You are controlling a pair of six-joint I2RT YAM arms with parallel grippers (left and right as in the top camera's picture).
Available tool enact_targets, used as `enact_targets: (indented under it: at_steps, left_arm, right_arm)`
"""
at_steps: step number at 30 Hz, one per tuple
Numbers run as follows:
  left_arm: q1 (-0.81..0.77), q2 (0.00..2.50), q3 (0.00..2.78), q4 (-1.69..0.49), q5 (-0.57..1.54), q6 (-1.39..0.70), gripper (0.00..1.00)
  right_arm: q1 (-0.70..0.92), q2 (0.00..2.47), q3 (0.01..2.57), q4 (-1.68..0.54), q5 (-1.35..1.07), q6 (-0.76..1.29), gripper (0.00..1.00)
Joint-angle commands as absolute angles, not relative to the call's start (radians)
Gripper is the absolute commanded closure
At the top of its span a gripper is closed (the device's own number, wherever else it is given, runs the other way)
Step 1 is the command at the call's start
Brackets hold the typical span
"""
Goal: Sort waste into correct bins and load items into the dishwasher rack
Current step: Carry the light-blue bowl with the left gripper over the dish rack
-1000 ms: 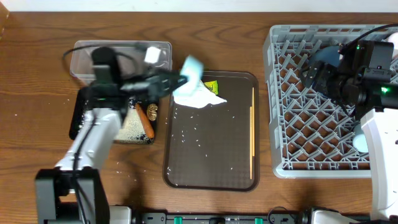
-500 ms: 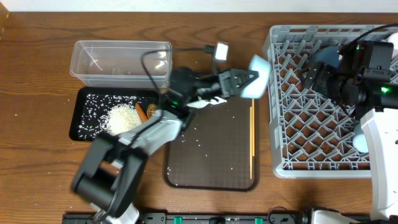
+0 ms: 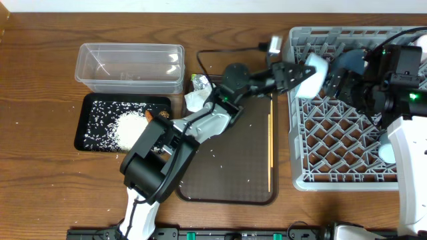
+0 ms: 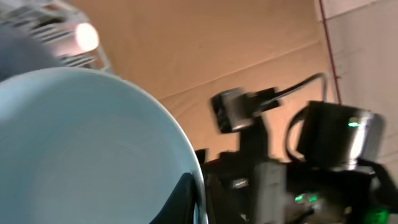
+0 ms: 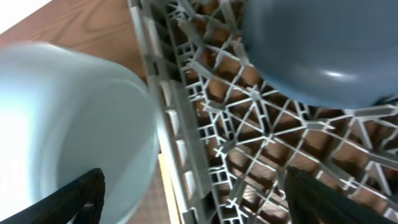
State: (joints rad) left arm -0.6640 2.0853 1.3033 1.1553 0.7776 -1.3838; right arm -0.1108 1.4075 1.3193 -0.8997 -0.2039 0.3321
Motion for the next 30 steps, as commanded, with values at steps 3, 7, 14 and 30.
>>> enact_targets:
  at_steps: [3, 7, 14, 30]
  left_arm:
    - [-0.724, 2.075, 1.326, 1.116, 0.750, -1.427, 0.94]
    - [-0.755, 2.092, 1.326, 1.100, 0.739, -1.431, 0.94]
    - [-0.765, 2.101, 1.326, 1.074, 0.723, -1.438, 0.94]
    - [-0.837, 2.232, 1.330, 1.119, 0.610, -1.684, 0.89]
  right_arm:
    - [-0.104, 1.412, 1.330, -0.898, -0.214, 0.320, 0.15]
    - [-0.127, 1.412, 1.330, -0.875, -0.163, 0.321, 0.15]
    - [-0.317, 1.365, 1.345, -0.864, -0.207, 0.321, 0.14]
    - [-0.496, 1.359, 1.345, -0.952, -0.330, 0.320, 0.14]
